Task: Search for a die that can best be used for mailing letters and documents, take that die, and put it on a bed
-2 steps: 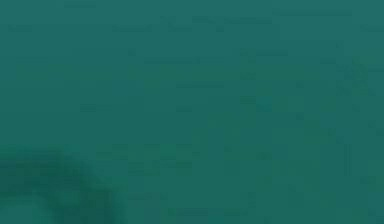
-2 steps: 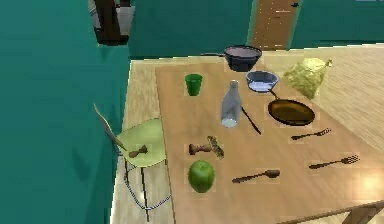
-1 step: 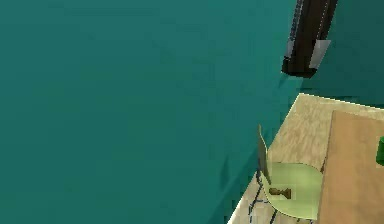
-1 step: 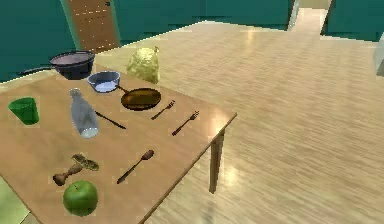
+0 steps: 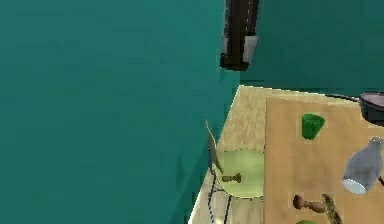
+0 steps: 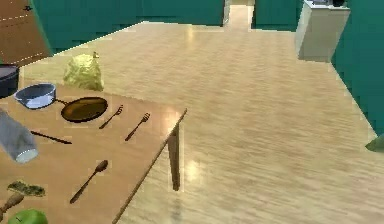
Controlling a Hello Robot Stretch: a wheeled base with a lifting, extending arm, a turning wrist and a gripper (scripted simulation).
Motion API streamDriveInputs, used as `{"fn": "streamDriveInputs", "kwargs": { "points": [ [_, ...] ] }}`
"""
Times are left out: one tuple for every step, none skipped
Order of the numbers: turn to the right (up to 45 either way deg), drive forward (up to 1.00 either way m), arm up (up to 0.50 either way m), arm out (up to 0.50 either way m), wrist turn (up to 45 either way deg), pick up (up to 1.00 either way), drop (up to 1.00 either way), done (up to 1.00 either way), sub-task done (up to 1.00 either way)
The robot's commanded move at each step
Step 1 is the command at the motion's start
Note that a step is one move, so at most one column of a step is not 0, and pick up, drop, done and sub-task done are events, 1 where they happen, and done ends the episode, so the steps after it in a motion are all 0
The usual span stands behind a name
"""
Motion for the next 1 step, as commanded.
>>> {"fn": "streamDriveInputs", "kwargs": {
  "points": [
    [0.0, 0.15, 0.00, 0.00, 0.0, 0.00, 0.00, 0.00, 0.00]
  ]
}}
